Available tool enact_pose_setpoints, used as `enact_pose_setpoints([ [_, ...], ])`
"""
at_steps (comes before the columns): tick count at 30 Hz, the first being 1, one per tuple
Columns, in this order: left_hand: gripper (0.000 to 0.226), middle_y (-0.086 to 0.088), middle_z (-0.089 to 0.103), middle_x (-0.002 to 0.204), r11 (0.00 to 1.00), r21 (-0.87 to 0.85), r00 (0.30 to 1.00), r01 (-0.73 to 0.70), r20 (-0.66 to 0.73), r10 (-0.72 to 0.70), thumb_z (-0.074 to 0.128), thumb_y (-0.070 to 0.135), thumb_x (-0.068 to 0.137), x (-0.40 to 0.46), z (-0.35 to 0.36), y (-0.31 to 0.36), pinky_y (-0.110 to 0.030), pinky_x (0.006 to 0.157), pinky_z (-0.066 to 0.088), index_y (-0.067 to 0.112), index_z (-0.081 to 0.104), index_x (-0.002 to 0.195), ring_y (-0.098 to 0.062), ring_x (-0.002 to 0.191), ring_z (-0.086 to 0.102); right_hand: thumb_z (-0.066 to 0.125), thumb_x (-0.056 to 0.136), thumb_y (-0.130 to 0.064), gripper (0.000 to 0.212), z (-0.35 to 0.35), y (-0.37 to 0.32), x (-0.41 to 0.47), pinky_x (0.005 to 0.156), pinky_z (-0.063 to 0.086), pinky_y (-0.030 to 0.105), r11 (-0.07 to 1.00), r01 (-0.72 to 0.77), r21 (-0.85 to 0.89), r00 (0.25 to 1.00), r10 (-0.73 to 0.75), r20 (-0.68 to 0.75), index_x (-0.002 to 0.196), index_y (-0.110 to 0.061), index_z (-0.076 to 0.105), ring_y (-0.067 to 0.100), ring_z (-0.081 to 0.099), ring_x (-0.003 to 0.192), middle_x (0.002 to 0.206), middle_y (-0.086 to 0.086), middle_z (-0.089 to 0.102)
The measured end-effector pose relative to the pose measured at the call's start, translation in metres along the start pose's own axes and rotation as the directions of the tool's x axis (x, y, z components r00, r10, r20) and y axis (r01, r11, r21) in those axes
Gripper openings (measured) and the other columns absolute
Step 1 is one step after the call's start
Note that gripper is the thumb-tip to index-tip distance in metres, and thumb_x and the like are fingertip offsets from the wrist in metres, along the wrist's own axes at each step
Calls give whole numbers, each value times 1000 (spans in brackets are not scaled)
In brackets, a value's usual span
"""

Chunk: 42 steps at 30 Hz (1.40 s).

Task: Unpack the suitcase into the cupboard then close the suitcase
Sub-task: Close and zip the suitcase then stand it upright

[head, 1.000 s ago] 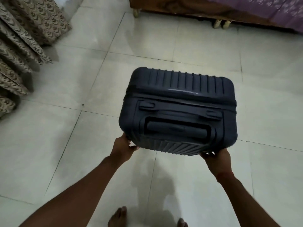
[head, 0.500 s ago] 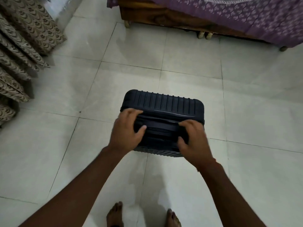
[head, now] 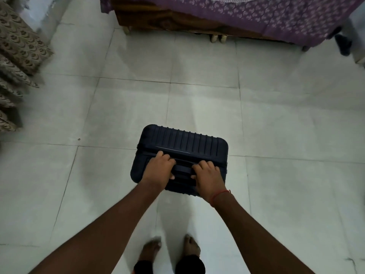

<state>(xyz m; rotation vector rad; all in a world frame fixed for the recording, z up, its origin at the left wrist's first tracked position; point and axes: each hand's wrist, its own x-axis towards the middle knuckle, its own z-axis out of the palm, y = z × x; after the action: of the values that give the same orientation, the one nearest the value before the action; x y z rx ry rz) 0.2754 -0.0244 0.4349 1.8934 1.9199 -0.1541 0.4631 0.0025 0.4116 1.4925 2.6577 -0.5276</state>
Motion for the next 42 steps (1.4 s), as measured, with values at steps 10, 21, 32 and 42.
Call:
enact_pose_setpoints([
  [10, 35, -6, 48, 122, 964, 55, 935, -260, 264, 237, 61, 6, 84, -38, -25, 88, -34, 95, 44, 11, 52, 118, -23, 111, 49, 51, 92, -21, 30, -45, 27, -107, 92, 44, 38, 989, -144, 32, 980, 138, 143, 122, -17, 54, 23, 45, 110, 124, 1, 52],
  [21, 33, -3, 54, 119, 700, -27, 689, -713, 157, 708, 57, 28, 92, -179, -140, 238, -35, 96, 44, 16, 56, 123, -22, 111, 54, 55, 80, -1, 45, -199, -10, -341, 102, 42, 34, 801, -549, 239, 797, 588, -137, 124, -8, 58, 29, 49, 116, 130, 7, 54],
  [32, 30, -6, 57, 113, 217, 54, 223, -975, 326, 919, 57, 31, 94, -331, -110, 466, -34, 95, 46, 11, 59, 116, -24, 108, 58, 46, 89, -12, 34, -222, -25, -613, 81, 44, 31, 348, -865, 362, 289, 935, -207, 121, -24, 51, 17, 48, 116, 125, -8, 49],
  [42, 27, -6, 56, 115, -23, 57, 6, -998, 465, 885, 58, 27, 94, -505, -3, 688, -31, 92, 44, 12, 58, 115, -24, 108, 58, 51, 89, -10, 29, -188, 31, -885, 85, 48, 37, 153, -897, 415, 90, 982, -167, 117, -18, 54, 24, 57, 106, 120, -2, 50],
])
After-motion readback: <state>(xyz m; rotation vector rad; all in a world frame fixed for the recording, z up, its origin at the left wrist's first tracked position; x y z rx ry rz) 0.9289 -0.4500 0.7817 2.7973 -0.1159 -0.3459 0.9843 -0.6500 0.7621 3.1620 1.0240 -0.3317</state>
